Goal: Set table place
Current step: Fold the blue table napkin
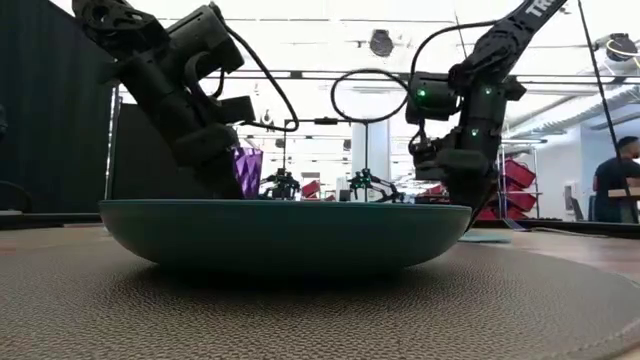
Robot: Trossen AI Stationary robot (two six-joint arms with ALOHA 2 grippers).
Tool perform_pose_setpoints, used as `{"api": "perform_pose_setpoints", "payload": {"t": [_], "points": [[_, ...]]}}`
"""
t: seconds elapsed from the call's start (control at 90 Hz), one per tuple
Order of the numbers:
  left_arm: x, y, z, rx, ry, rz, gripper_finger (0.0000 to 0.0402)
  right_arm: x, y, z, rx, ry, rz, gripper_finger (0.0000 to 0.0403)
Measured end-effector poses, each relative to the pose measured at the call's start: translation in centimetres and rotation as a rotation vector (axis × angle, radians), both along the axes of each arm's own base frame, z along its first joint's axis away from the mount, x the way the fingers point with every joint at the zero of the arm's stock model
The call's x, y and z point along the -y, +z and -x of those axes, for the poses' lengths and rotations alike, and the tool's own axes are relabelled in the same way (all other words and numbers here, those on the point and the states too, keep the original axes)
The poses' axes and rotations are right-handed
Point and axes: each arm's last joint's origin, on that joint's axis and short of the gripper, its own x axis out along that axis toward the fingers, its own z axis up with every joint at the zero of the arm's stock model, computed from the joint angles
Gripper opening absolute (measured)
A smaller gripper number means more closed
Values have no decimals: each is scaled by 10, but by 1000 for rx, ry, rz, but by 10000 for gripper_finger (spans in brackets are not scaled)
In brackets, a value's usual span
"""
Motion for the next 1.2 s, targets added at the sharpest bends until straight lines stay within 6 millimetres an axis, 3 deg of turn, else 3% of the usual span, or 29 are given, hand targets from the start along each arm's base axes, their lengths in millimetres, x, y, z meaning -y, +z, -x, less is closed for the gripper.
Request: {"api": "perform_pose_setpoints", "payload": {"t": [0.211, 0.4, 0.467, 0.611, 0.778, 1.0, 1.2], "points": [[4, 0, 0, -4, -16, 0, 144, 20, -1, 21, -158, -170, 100, 157], [5, 0, 0, -4, -20, 0, 144, 26, 2, 23, -216, -174, 201, 157], [5, 0, 0, -4, -20, -1, 144, 24, 9, 17, -199, -136, 233, 157], [4, 0, 0, -8, -23, -6, 144, 16, 47, -8, -35, -67, 283, 157], [4, 0, 0, -1, -29, -13, 144, 8, 74, -35, 184, -37, 210, 157], [4, 0, 0, -5, -29, -13, 144, 4, 66, -57, 371, -105, 43, 157], [4, 0, 0, -5, -29, -13, 144, -2, 40, -72, 348, -110, -56, 157]]}}
